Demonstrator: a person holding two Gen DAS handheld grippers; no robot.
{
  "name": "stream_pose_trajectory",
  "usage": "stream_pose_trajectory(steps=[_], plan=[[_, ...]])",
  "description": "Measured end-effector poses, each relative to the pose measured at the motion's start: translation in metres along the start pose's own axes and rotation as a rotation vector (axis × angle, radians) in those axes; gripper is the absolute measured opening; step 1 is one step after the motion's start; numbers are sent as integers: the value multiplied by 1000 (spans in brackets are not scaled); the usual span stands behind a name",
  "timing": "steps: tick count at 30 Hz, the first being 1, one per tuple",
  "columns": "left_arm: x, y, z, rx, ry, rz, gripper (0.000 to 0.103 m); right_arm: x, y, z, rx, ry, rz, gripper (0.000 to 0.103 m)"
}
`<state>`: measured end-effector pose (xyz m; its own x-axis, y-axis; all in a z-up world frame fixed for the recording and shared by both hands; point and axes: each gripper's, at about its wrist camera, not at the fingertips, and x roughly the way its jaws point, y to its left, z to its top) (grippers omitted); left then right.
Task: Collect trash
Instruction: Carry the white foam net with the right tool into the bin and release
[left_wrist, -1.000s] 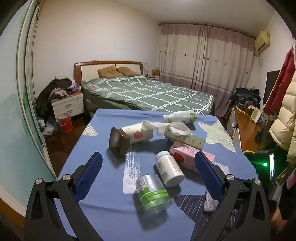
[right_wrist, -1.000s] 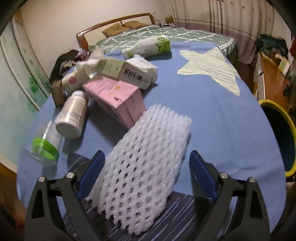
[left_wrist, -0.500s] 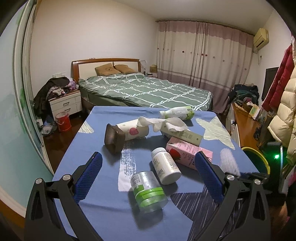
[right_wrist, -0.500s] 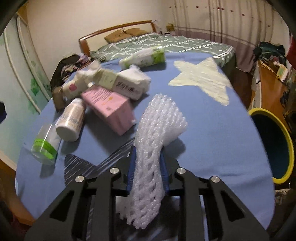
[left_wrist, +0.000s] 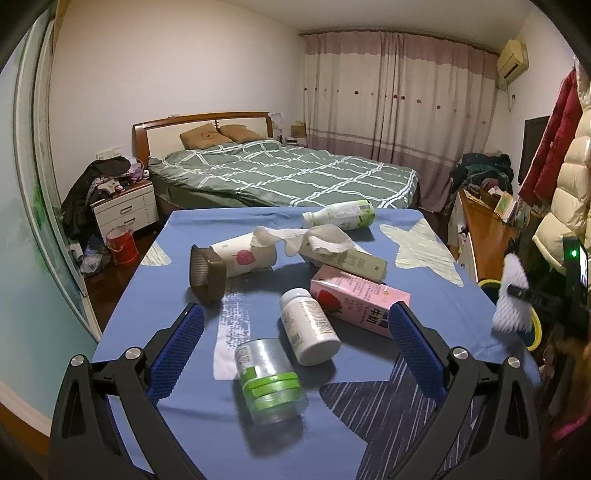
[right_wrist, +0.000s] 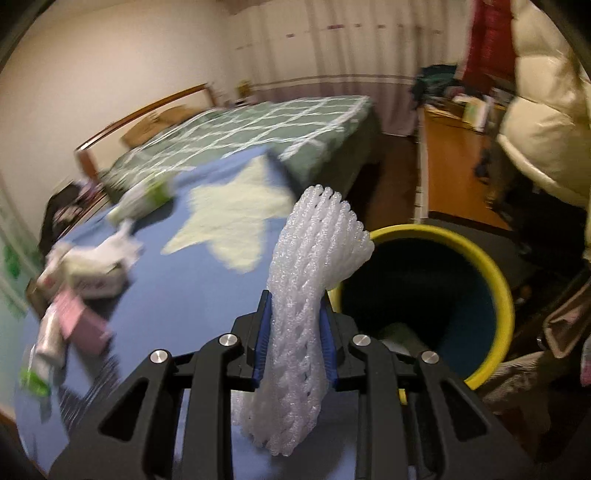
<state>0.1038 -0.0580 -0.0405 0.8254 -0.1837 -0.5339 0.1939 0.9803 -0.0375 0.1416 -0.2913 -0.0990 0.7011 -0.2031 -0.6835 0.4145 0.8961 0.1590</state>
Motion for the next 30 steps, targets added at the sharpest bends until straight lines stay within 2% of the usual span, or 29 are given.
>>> stream_pose_trajectory(steps=[7,12,18,23,25,30], plan=[[7,-8,1,15,15,7,98,28,-62,23,82,5,-117,24],[10,-12,2,22,22,16,98,61,-92,25,115,68,-164,27],[13,-14,4,28,30,28,98,78,-108,20,143,105,-197,53],[17,-14,2,30,39,38,98,75,-110,17,154,97,-210,56],[17,-12,1,32,42,49,98,74,-110,16,157,90,-224,62],[13,3,-3,23,42,90,98,74,-111,19,151,80,-250,67]])
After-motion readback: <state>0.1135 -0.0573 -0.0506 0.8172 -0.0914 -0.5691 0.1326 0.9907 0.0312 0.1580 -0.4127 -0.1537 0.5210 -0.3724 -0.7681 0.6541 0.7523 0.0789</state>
